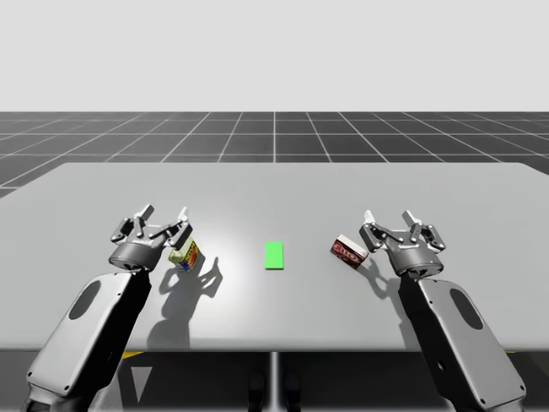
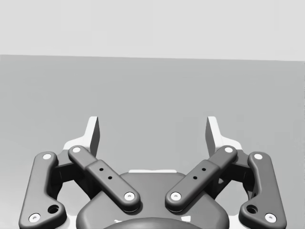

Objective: Look at the card. If it is red, pick the object on the left. If it is green, pick the object on the right.

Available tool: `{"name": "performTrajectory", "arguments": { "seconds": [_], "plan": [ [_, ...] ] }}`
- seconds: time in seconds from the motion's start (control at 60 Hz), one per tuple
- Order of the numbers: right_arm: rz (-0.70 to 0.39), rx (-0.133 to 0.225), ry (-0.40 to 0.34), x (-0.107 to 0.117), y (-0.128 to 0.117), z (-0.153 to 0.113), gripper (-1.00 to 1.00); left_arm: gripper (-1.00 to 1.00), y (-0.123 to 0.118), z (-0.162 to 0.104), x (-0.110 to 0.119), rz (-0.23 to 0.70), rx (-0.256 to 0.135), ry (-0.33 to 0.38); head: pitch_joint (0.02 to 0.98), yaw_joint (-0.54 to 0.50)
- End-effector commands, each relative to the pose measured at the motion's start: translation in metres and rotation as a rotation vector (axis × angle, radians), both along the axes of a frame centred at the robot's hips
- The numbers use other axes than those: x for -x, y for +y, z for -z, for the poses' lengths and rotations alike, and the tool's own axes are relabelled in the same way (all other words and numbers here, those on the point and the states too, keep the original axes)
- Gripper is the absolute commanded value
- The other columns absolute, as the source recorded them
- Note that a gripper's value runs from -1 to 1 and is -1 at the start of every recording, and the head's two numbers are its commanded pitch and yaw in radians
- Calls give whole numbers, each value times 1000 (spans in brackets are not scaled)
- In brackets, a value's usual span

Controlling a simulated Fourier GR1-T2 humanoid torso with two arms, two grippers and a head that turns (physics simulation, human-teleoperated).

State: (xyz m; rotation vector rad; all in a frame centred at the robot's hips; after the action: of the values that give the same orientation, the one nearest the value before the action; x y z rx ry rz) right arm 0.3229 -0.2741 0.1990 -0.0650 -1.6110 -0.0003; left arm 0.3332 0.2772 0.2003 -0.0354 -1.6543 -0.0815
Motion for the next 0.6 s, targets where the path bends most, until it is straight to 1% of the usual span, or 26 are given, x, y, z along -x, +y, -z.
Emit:
{"name": "performTrajectory", "arguments": {
  "seconds": [0.017, 0.1, 0.133, 0.15, 0.283, 0.433, 0.6],
  "plan": [
    [10, 13, -4, 0, -1, -1, -1000, -1000, 1, -1, -1, 3, 0, -5, 607, 7],
    [20, 14, -13, 0, -2, -3, -1000, -1000, 1, -1, -1, 4, 0, -7, 685, 19],
    [19, 12, -15, 0, -3, -3, -1000, -1000, 1, -1, -1, 5, -1, -7, 701, 21],
    [21, 13, -16, 0, -3, -3, -1000, -1000, 1, -2, -1, 6, -1, -7, 726, 23],
    [21, 17, -17, 0, -3, -3, -1000, -1000, 0, -2, 0, 11, -1, -11, 795, 23],
    [23, 22, -20, 0, -3, -3, -1000, -1000, 0, -3, 0, 15, -2, -16, 833, 12],
    [24, 23, -21, 0, -3, -4, -1000, -1000, -1, -3, 1, 16, -3, -15, 836, 5]
  ]
}}
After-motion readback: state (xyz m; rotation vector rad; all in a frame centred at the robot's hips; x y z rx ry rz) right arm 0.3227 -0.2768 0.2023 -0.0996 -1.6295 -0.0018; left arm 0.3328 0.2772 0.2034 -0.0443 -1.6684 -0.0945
